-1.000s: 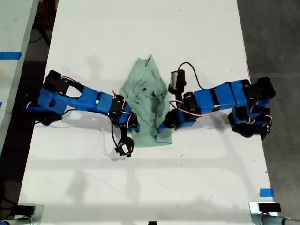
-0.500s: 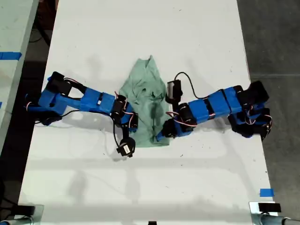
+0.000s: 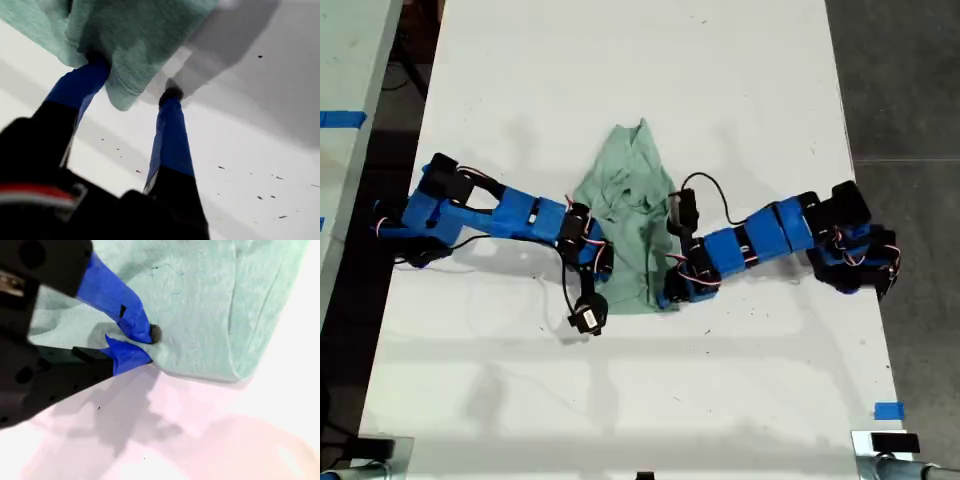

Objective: Fold t shirt

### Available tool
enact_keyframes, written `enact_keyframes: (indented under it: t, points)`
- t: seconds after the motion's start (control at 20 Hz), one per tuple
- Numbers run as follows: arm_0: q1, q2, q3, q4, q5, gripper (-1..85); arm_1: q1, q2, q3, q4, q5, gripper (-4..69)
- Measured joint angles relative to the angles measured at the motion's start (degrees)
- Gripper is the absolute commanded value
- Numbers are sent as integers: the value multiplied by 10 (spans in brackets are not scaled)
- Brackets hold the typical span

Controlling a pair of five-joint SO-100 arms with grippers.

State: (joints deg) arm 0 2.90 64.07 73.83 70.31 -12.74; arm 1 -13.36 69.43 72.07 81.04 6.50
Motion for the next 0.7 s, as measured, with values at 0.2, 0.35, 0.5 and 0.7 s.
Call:
enact_keyframes:
  t: [0.2,0.35,0.5,0.7]
  points:
    - [0,0,0,4,0,-2,4,6,47,-57,3,158]
    - [0,0,0,4,0,-2,5,5,52,-71,10,15]
    - [0,0,0,4,0,-2,11,4,52,-79,18,13]
    - [1,-3,-39,37,-1,-2,12,1,4,-32,15,12]
